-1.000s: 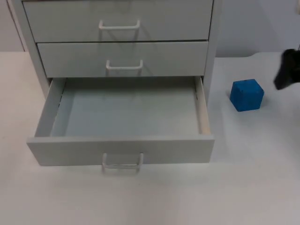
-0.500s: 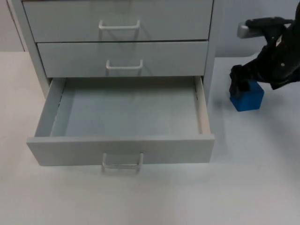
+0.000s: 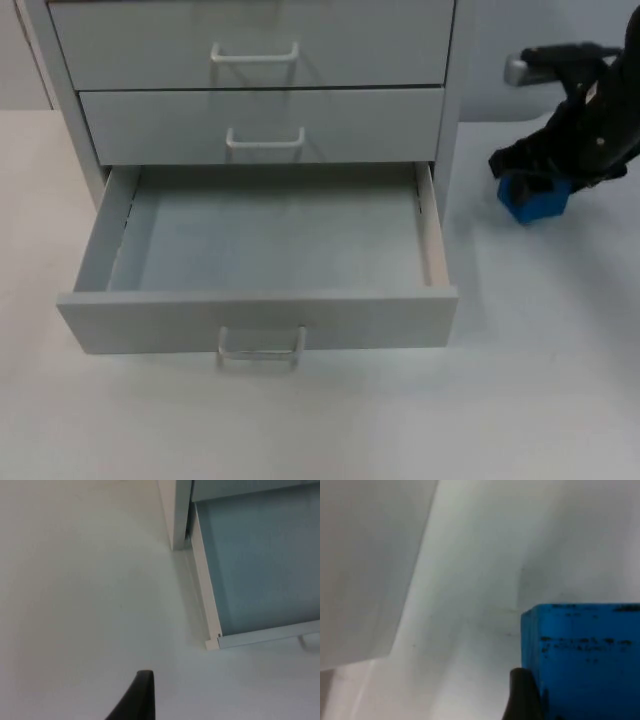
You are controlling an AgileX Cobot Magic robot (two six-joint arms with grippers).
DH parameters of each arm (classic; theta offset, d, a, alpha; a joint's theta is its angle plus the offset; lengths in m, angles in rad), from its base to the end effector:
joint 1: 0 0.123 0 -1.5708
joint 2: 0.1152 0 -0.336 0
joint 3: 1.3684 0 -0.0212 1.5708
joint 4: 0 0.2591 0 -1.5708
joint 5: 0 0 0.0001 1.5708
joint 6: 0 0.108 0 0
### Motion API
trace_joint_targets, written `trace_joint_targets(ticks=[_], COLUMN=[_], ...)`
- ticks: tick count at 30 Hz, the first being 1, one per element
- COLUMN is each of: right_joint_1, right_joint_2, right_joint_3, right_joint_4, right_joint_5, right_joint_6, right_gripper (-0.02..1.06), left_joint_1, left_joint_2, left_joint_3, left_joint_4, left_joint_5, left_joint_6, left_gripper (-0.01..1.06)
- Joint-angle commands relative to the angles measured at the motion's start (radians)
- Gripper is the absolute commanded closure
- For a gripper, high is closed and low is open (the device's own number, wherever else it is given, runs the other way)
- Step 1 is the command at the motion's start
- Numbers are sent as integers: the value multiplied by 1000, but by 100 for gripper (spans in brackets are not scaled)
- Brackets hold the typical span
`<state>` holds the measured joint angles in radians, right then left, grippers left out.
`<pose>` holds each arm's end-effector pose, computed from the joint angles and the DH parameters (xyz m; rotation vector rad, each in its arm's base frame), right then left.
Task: Open the drawer with the left hand, place the block into the drawer with the right hand, then close the drawer with the left hand.
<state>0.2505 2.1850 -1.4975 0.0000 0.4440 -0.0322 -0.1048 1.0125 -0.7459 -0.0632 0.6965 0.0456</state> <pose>0.4882 0.1249 0.1512 -0.3687 2.5911 0.0768 0.1823 -0.0236 0.3183 0.1426 2.4430 -0.0973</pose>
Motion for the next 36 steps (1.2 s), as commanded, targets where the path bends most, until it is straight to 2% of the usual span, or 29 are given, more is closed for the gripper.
trace_joint_targets(ticks=[1,4,8,14,15,19,27,31,33,36], right_joint_1=[5,5,5,5,5,5,20,121,139,246], right_joint_2=[-94,-184,-295,-576,-576,-703,-734,-734,-734,-721], right_joint_3=[-7,22,107,413,413,593,642,642,642,633], right_joint_4=[-16,-28,-26,-28,-28,-28,-26,-27,-27,-98], right_joint_5=[68,107,85,6,6,-38,-39,-74,-84,-143], right_joint_6=[-2,-2,5,44,44,70,98,144,154,276], right_gripper=[105,105,105,105,105,105,105,105,105,105], left_joint_1=[2,2,2,2,2,2,2,2,2,2], left_joint_2=[-7,-7,-7,-7,-7,-7,-7,-7,-7,-7], left_joint_3=[5,5,5,5,5,5,5,5,5,5], left_joint_4=[-4,-3,-1,-3,-3,-5,-7,-7,-7,-7], left_joint_5=[-7,-8,-6,-6,-6,-6,-6,-6,-6,-6], left_joint_6=[1,1,1,1,1,1,1,1,1,1], left_gripper=[0,0,0,0,0,0,0,0,0,0])
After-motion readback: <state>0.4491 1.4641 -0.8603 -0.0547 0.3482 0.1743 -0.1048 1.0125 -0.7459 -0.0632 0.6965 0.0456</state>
